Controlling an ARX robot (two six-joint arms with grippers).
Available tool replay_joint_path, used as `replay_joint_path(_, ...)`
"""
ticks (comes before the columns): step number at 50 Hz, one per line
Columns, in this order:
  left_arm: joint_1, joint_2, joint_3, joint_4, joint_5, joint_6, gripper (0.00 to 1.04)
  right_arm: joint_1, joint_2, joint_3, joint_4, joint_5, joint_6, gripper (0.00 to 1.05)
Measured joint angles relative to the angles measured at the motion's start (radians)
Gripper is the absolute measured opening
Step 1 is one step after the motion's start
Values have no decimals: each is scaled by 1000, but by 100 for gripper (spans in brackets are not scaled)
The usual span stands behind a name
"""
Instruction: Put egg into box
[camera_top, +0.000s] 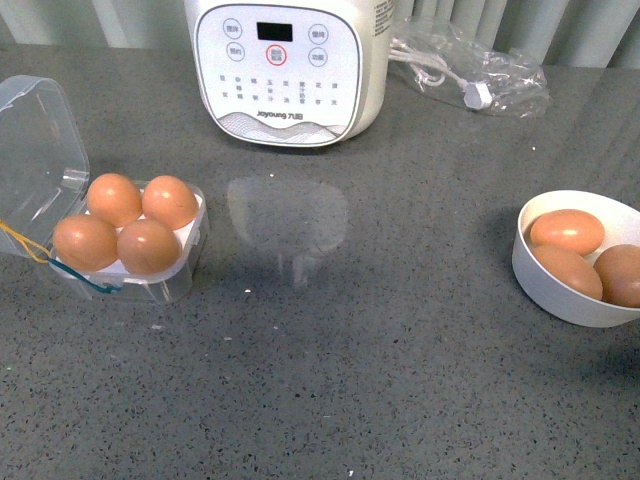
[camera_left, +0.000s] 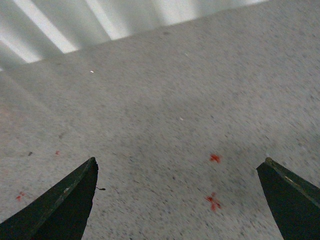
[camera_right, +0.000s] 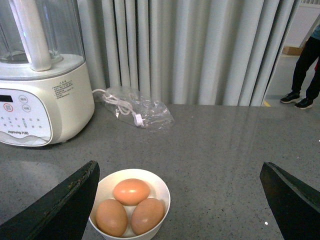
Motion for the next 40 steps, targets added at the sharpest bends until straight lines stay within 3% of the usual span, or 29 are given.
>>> replay_joint_path(19,-109,-150,-125,-179,211,-52,98,0,0,0,0,0,0,97)
replay_joint_path(40,-210,-269,-176,-291,286,-174,98,0,0,0,0,0,0,97)
